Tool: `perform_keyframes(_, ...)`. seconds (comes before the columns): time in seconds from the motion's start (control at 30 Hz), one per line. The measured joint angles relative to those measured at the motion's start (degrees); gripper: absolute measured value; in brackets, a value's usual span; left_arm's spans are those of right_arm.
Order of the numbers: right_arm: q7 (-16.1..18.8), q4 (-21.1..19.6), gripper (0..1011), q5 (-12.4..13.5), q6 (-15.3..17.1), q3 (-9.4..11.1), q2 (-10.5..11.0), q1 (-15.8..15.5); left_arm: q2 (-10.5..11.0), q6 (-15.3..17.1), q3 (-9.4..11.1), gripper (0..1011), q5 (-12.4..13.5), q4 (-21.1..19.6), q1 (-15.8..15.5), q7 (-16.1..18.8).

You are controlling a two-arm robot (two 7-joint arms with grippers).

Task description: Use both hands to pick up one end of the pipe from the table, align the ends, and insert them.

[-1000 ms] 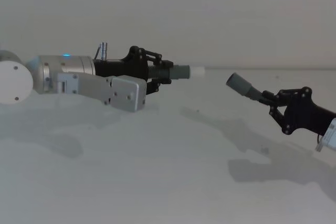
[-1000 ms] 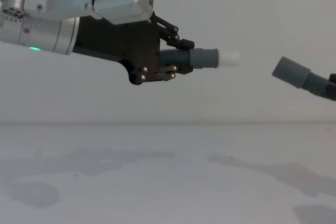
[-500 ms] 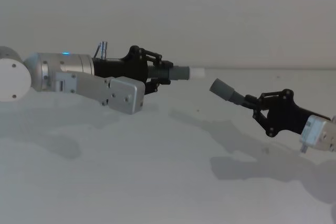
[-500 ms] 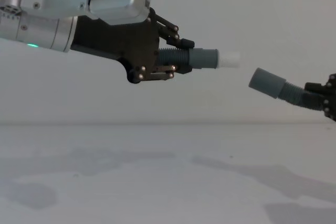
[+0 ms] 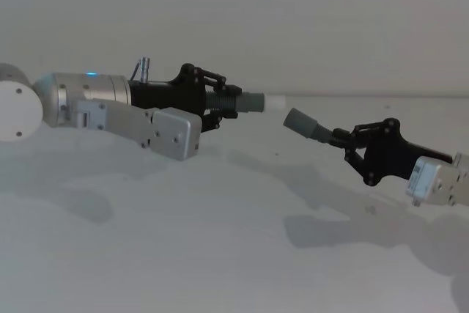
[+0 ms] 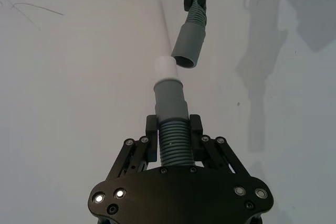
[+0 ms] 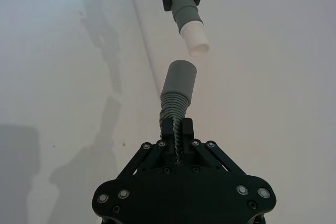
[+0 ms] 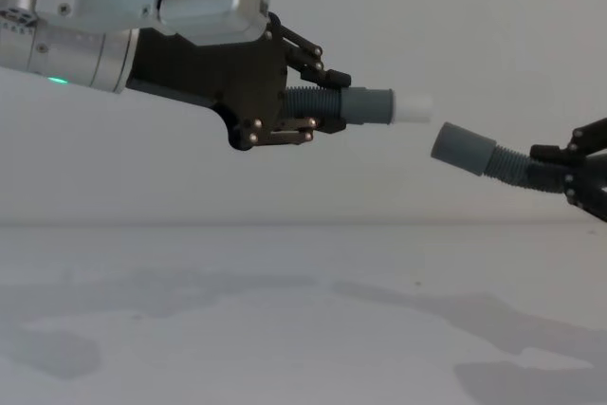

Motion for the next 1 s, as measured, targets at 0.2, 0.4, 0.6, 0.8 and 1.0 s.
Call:
perform_keyframes(0.2, -0.21, 1.1, 74, -1.52, -1.74, -0.53, 0.17, 1.48, 0.03, -0.08, 0.04, 338, 0.04, 0.0, -0.03, -0.03)
perform_keyframes(0.4, -0.45, 2.1, 73, -2.96, -3.89, -1.02, 0.37, 2.91, 0.05, -0.12, 0.04, 338, 0.07, 0.0, -0.06, -0.04)
perform_keyframes(0.6, -0.78, 3.28, 74, -4.42, -6.35, -1.46, 0.63, 4.6, 0.05, -0.15, 0.04, 338, 0.08, 0.0, -0.08, -0.04)
perform_keyframes(0.8, -1.16, 4.29, 73, -5.54, -8.54, -1.68, 0.93, 6.11, 0.05, -0.19, 0.04, 338, 0.08, 0.0, -0.1, -0.03)
perform_keyframes(1.0, -1.46, 4.95, 74, -6.27, -10.21, -1.86, 1.39, 7.39, 0.05, -0.19, 0.04, 338, 0.08, 0.0, -0.09, -0.03)
